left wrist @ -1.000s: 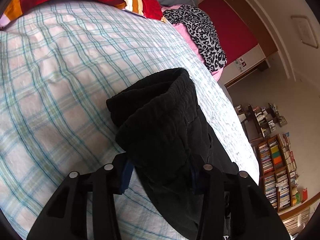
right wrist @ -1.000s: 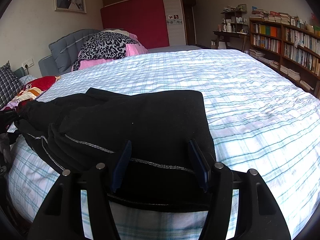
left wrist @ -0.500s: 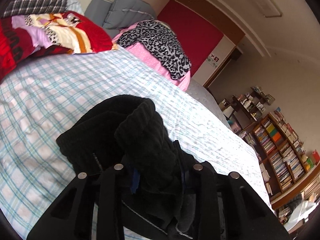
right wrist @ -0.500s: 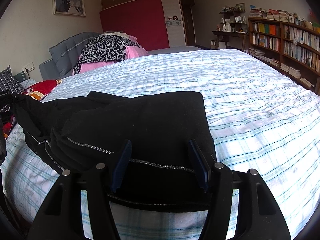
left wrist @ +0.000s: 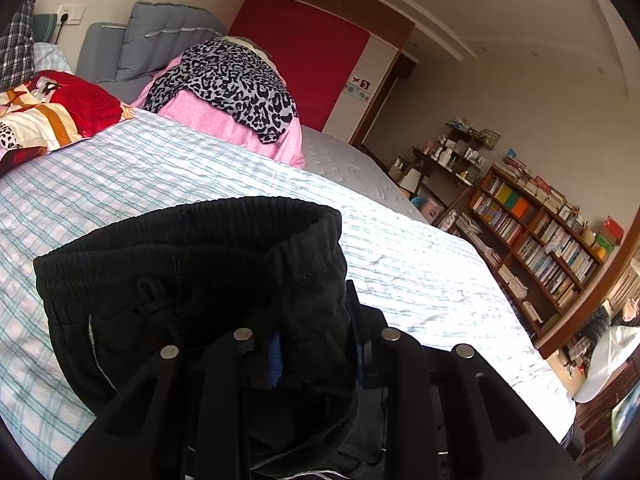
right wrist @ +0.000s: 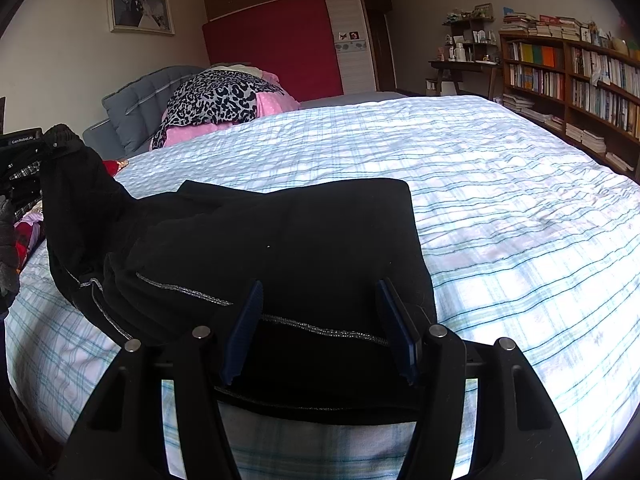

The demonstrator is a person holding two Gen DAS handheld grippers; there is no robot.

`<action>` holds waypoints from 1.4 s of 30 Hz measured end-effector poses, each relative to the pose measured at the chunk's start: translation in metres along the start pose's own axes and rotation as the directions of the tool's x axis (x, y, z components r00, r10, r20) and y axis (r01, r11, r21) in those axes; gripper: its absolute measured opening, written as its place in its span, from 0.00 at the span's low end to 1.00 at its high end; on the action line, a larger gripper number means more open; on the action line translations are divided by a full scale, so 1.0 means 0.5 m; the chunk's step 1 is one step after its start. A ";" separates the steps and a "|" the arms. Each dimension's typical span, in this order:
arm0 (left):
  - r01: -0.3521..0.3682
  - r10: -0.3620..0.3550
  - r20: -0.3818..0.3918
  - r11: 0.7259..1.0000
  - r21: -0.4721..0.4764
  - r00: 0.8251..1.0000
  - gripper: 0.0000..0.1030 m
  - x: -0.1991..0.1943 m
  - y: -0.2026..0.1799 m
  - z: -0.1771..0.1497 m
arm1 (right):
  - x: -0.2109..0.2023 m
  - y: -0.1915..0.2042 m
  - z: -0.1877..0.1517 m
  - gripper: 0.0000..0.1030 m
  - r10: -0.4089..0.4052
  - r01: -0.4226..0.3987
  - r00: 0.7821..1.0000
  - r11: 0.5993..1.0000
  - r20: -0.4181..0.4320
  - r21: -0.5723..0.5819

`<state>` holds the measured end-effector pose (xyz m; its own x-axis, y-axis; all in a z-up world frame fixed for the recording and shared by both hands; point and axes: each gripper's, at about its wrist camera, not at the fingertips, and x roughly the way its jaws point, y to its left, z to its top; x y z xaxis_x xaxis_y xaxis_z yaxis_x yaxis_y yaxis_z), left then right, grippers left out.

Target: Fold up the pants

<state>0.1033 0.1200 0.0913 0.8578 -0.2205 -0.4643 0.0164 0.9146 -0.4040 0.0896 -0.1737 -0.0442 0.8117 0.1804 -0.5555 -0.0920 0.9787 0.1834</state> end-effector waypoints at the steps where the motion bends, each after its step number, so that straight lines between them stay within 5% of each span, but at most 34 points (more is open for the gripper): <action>1: 0.000 0.000 -0.001 1.000 0.014 1.000 0.25 0.003 -0.010 -0.006 | 0.000 0.000 0.000 0.59 0.003 -0.003 1.000 1.000 0.000 0.001; 8: -0.025 0.025 0.038 1.000 -0.004 0.999 0.25 -0.008 0.024 -0.005 | 0.000 -0.002 -0.003 0.59 0.012 -0.012 1.000 1.000 -0.001 -0.002; 16: -0.090 0.104 0.056 0.972 -0.216 0.993 0.28 -0.052 0.248 0.010 | 0.005 0.004 -0.004 0.59 -0.012 0.012 1.000 1.000 -0.009 -0.016; 23: -0.190 0.192 -0.026 0.926 -0.326 0.981 0.52 -0.046 0.402 -0.028 | 0.007 0.015 0.000 0.59 -0.051 0.050 0.999 0.998 -0.017 -0.037; 27: -0.171 0.153 -0.077 0.895 -0.411 0.985 0.63 -0.019 0.460 -0.053 | 0.003 0.023 0.003 0.59 -0.066 0.065 0.998 0.997 -0.020 -0.047; 29: -0.148 0.127 -0.079 0.890 -0.432 0.989 0.70 -0.009 0.474 -0.058 | 0.002 0.028 0.004 0.59 -0.071 0.070 0.997 0.996 -0.022 -0.055; 32: -0.128 0.099 -0.093 0.916 -0.380 0.991 0.87 0.012 0.461 -0.050 | 0.004 0.038 0.005 0.59 -0.069 0.067 0.997 0.996 -0.024 -0.063; 36: -0.180 0.142 -0.143 0.936 -0.304 0.980 0.89 0.036 0.438 -0.044 | 0.007 0.052 0.003 0.59 -0.061 0.059 0.998 0.996 -0.025 -0.074; 42: -0.268 0.251 -0.094 0.882 -0.388 0.963 0.89 -0.019 0.450 -0.049 | 0.003 0.059 0.003 0.59 -0.056 0.054 0.998 0.995 -0.022 -0.089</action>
<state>0.0863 0.3196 -0.0145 0.7821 -0.0147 -0.6229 -0.4147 0.7338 -0.5381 0.0889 -0.1448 -0.0385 0.8029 0.1275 -0.5824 -0.0993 0.9918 0.0803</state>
